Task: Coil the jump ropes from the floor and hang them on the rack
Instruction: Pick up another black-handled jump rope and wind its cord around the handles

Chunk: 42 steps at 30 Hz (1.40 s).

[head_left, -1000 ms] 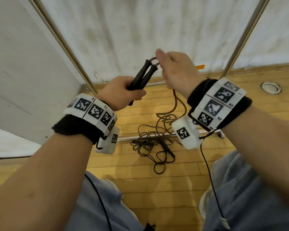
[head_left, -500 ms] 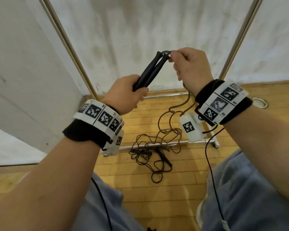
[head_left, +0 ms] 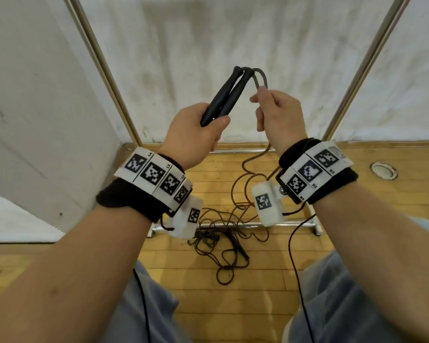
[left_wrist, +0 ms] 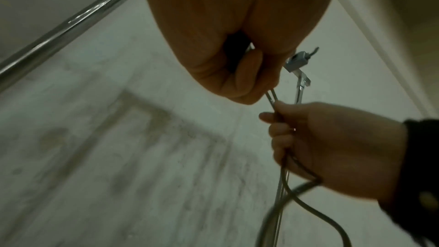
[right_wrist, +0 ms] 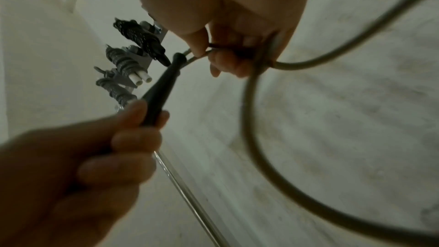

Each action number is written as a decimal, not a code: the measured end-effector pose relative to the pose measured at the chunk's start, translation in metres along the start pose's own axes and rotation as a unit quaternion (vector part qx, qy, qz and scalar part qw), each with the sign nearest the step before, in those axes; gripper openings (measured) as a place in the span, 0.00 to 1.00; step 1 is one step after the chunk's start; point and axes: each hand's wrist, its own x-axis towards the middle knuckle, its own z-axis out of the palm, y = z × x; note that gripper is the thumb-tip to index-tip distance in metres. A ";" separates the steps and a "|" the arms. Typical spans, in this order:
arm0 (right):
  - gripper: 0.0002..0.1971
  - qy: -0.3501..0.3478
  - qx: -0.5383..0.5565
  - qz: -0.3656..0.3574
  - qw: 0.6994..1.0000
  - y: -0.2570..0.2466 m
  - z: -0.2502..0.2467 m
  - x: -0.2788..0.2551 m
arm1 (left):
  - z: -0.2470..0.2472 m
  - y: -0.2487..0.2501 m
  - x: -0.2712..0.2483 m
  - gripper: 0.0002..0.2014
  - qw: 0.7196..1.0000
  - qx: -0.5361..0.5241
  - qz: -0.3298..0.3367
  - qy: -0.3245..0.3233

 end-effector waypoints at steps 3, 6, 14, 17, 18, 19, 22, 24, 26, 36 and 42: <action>0.10 -0.103 -0.100 0.007 0.990 0.016 0.016 -0.010 | 0.004 -0.006 0.006 0.06 0.993 -0.098 -0.041 0.045; 0.10 -0.195 -0.100 0.053 0.974 0.028 0.029 -0.020 | 0.009 -0.011 0.011 0.04 0.984 -0.144 -0.085 0.060; 0.08 -0.171 0.237 0.221 0.930 0.035 0.033 -0.029 | 0.013 -0.018 0.013 0.04 0.987 -0.118 -0.102 0.042; 0.08 -0.128 0.339 0.272 0.892 0.032 0.026 -0.028 | 0.007 -0.021 0.013 0.05 0.984 -0.127 -0.111 0.054; 0.08 -0.124 0.349 0.285 0.884 0.031 0.025 -0.029 | 0.006 -0.022 0.013 0.06 0.984 -0.121 -0.116 0.064; 0.08 -0.129 0.333 0.287 0.889 0.031 0.024 -0.031 | 0.007 -0.022 0.013 0.06 0.982 -0.120 -0.124 0.073; 0.07 -0.181 0.075 0.187 0.963 0.032 0.028 -0.040 | 0.012 -0.023 0.012 0.05 0.970 -0.170 -0.153 0.084; 0.08 -0.226 -0.103 0.066 0.966 0.034 0.035 -0.046 | 0.017 -0.022 0.011 0.05 0.963 -0.191 -0.176 0.078; 0.06 -0.273 -0.193 0.022 0.942 0.037 0.042 -0.050 | 0.022 -0.020 0.009 0.04 0.955 -0.202 -0.207 0.066; 0.06 -0.335 -0.083 0.073 0.936 0.040 0.056 -0.050 | 0.021 -0.005 0.013 0.06 0.872 -0.382 -0.259 0.163; 0.11 -0.290 -0.164 -0.024 0.943 0.041 0.053 -0.049 | -0.002 -0.009 0.022 0.05 0.860 -0.359 -0.243 0.267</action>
